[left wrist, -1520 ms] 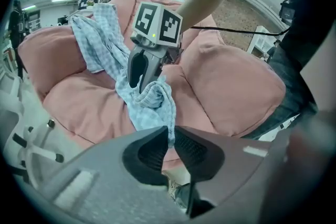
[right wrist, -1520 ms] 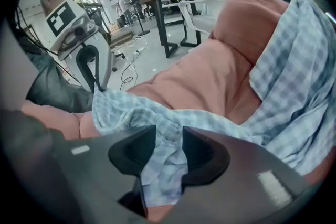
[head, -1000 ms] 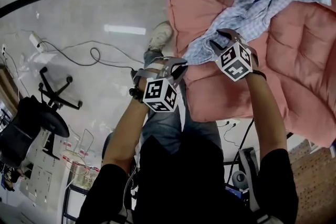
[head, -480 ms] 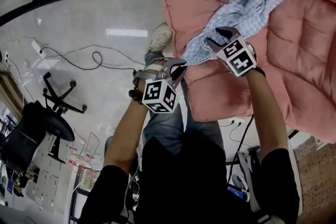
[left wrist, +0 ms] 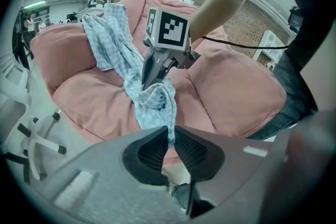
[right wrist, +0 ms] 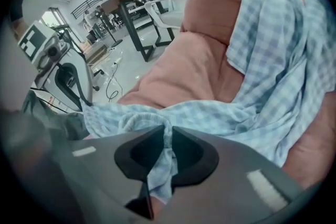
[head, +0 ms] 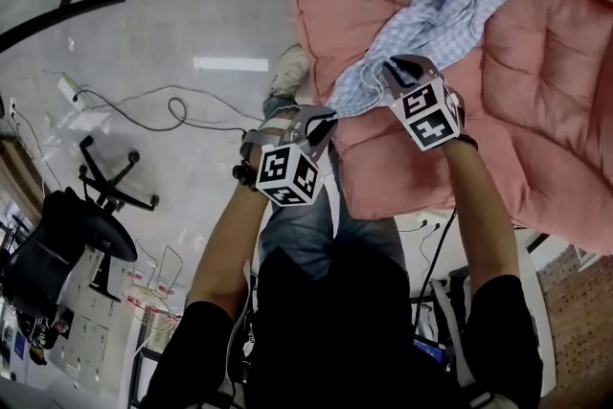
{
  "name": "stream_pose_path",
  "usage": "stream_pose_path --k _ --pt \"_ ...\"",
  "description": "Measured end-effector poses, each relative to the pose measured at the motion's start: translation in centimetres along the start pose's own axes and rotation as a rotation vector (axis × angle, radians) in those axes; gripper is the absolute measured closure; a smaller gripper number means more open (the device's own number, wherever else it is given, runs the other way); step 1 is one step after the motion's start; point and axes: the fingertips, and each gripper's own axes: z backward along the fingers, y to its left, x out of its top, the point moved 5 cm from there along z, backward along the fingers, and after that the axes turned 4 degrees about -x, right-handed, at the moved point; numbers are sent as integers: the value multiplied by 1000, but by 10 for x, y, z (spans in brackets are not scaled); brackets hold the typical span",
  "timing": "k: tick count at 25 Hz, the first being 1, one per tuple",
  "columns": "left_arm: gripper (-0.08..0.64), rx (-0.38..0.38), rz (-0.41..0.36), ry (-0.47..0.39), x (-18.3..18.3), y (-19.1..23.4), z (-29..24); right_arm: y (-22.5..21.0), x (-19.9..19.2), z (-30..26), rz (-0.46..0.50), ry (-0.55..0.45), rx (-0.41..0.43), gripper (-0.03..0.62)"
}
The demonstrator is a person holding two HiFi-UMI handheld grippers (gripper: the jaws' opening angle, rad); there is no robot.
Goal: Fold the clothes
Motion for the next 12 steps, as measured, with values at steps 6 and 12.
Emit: stream_pose_path --k 6,12 --pt "517 6 -46 21 15 -14 17 8 -13 50 4 -44 -61 543" --pt "517 56 -85 39 40 -13 54 17 -22 114 16 -93 -170 543"
